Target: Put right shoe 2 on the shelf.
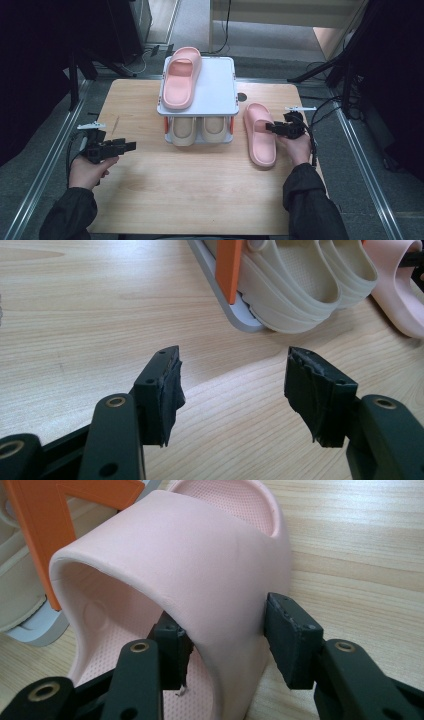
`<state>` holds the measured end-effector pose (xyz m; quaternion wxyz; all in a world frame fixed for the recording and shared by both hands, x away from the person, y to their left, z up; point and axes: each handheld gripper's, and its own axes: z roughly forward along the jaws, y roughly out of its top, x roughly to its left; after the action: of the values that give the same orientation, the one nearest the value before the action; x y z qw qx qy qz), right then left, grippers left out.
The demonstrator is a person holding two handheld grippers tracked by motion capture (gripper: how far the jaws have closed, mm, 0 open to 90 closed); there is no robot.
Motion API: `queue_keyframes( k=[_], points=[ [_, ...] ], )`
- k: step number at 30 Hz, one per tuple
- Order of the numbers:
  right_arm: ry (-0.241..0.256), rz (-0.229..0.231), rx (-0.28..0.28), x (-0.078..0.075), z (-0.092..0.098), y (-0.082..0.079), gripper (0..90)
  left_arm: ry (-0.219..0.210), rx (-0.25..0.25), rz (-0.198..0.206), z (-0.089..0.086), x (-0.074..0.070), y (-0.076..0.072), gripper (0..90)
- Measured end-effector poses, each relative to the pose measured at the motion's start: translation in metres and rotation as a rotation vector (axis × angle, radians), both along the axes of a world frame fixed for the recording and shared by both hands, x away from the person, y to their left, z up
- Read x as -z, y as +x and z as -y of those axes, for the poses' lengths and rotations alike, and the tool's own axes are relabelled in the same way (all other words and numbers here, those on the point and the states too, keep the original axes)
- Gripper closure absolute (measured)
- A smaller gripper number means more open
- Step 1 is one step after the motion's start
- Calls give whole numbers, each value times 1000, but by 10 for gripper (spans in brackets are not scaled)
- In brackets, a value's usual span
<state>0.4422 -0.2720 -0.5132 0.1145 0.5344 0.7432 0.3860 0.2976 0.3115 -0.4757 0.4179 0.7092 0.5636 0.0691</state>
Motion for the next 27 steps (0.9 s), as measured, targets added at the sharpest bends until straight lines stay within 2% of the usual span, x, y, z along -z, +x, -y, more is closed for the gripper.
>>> queue_keyframes(
  k=[6, 8, 11, 14, 20, 24, 27],
  points=[
    [-6, 18, 13, 1, 1, -1, 603, 0, 2, -4, -1, 1, 2, 400],
    [-20, 21, 32, 1, 1, -2, 646, -13, -3, 0, -2, 1, 2, 401],
    [-4, 17, 70, 1, 6, -1, 697, -24, -4, 2, -4, 2, 3, 401],
    [5, -2, 96, 0, 8, -1, 770, -29, -6, -1, -6, 2, 4, 402],
    [24, -45, 108, -3, 8, 0, 792, -27, -6, -5, -6, 2, 3, 404],
    [40, -95, 126, -6, 6, -5, 809, -29, -4, 3, -9, 1, 4, 405],
    [18, -80, 113, -11, 5, -9, 804, -41, -17, 3, -14, 1, 4, 406]
  ],
)
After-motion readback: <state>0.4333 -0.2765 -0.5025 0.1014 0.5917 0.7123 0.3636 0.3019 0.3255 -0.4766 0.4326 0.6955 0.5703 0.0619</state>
